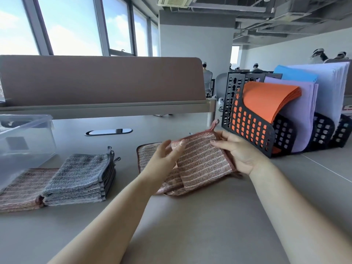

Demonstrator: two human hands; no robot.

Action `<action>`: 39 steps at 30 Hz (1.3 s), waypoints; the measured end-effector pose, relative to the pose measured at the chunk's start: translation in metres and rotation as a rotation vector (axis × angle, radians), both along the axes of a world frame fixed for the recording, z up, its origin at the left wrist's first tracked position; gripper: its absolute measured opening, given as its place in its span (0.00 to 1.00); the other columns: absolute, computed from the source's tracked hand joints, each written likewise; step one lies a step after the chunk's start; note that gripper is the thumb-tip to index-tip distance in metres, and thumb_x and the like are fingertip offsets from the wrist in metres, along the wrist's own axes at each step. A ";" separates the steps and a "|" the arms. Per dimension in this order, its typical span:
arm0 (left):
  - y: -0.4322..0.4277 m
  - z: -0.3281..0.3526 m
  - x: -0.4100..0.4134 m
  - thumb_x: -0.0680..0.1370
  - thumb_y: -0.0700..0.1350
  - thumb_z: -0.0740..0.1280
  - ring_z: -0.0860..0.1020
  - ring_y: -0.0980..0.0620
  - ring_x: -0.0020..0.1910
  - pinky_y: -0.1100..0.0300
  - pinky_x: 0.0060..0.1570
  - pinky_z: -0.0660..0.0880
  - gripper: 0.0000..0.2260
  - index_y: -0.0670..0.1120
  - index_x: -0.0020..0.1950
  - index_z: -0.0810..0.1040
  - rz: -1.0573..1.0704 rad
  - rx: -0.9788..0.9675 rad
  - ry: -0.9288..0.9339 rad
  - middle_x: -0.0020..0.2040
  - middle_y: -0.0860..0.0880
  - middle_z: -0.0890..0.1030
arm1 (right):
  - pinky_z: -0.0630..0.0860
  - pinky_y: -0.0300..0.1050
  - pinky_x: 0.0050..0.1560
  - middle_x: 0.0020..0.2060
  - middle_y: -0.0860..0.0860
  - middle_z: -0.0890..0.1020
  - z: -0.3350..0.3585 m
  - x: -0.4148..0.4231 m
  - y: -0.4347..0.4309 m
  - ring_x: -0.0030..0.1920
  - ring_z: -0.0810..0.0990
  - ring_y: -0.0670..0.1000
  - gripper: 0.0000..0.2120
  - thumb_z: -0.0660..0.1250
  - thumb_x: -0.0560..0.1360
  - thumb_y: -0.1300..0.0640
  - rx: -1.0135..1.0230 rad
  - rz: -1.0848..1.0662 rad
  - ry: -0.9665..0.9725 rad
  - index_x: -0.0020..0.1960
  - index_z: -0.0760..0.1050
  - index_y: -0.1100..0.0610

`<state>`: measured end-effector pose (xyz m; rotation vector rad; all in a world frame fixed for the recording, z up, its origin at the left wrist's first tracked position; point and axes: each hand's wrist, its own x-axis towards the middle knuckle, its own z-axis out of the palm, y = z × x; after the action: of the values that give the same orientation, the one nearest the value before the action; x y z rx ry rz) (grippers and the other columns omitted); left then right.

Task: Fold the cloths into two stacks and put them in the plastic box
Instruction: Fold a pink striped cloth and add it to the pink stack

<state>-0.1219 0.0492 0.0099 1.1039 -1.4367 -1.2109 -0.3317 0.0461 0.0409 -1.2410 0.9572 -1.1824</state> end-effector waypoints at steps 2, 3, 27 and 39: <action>-0.001 0.003 0.005 0.66 0.64 0.67 0.78 0.53 0.55 0.56 0.57 0.73 0.34 0.46 0.66 0.72 -0.094 0.066 0.158 0.61 0.50 0.79 | 0.79 0.52 0.49 0.46 0.58 0.81 0.001 0.005 0.002 0.45 0.81 0.56 0.16 0.68 0.67 0.64 -0.028 0.084 -0.056 0.55 0.74 0.59; -0.002 0.003 0.007 0.69 0.60 0.67 0.79 0.51 0.53 0.56 0.55 0.74 0.29 0.43 0.63 0.75 -0.138 0.078 0.244 0.57 0.48 0.81 | 0.78 0.53 0.51 0.47 0.58 0.80 -0.001 0.008 0.001 0.47 0.80 0.56 0.17 0.68 0.66 0.64 -0.031 0.103 -0.070 0.55 0.74 0.59; -0.010 -0.006 0.007 0.74 0.42 0.71 0.82 0.47 0.45 0.50 0.47 0.80 0.18 0.42 0.61 0.71 0.008 -0.017 0.465 0.48 0.41 0.82 | 0.76 0.32 0.48 0.48 0.49 0.81 -0.018 0.035 -0.008 0.47 0.80 0.44 0.09 0.72 0.71 0.60 -0.378 -0.255 0.212 0.51 0.76 0.54; -0.013 0.011 0.032 0.78 0.49 0.65 0.79 0.54 0.45 0.61 0.45 0.73 0.04 0.52 0.50 0.78 0.134 -0.559 -0.445 0.45 0.53 0.81 | 0.77 0.37 0.49 0.40 0.49 0.81 -0.016 0.035 -0.005 0.41 0.81 0.42 0.09 0.70 0.71 0.66 -0.468 -0.178 0.235 0.42 0.74 0.54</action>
<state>-0.0904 0.0363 0.0214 1.0795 -1.8515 -0.4240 -0.2962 0.0414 0.0254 -1.7235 1.0106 -1.4782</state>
